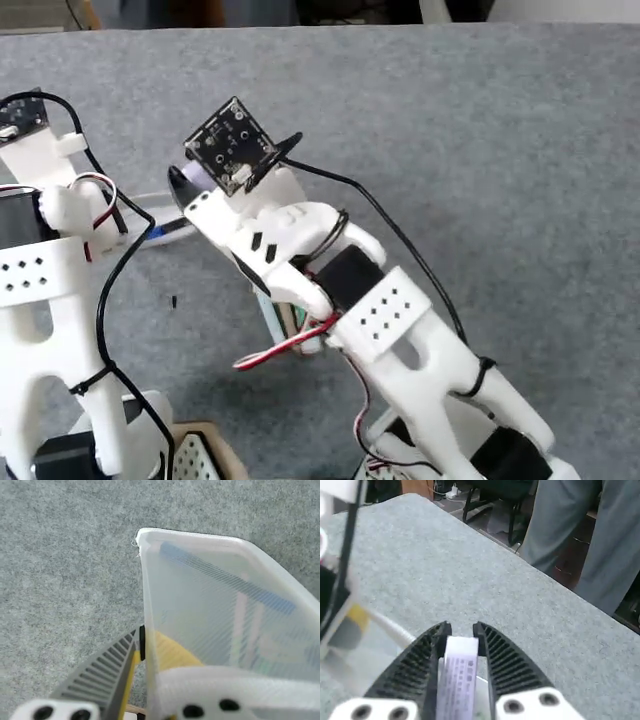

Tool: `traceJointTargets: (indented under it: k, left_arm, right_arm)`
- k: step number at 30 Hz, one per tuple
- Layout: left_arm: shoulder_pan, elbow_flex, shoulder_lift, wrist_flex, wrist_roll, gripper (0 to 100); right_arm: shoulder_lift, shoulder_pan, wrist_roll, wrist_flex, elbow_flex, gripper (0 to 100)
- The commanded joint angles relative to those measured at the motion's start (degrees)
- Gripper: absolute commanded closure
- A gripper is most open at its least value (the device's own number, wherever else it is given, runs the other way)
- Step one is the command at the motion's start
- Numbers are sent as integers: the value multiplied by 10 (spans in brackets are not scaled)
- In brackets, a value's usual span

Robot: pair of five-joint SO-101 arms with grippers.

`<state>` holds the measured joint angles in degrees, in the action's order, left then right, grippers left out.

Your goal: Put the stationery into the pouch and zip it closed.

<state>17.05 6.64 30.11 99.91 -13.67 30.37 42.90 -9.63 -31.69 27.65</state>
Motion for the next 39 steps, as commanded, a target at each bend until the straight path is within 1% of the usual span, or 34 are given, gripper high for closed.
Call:
traceJointTargets:
  k: [1, 5, 8, 15, 24, 30, 35, 39]
  left_arm:
    - [10, -17, 2, 0, 7, 971]
    - [11, -17, 2, 2, 18, 971]
    - [8, -17, 2, 2, 18, 971]
    - [7, -17, 2, 3, 18, 971]
    - [13, -11, 1, 0, 18, 971]
    - [17, -3, 1, -1, 19, 971]
    - [21, -2, 1, -3, 19, 971]
    - [31, -2, 1, -14, 19, 971]
  right_arm:
    - [25, 21, -41, -25, -17, 986]
    - [28, 42, -83, -76, -37, 986]
    - [25, 62, -85, -120, -79, 986]
    - [23, 88, -85, -185, -145, 986]
    - [-15, 85, -85, -135, -150, 986]
    - [-36, 48, -85, -74, -130, 986]
    - [-26, 33, -84, -80, -127, 986]
    - [5, 29, -84, -150, -136, 986]
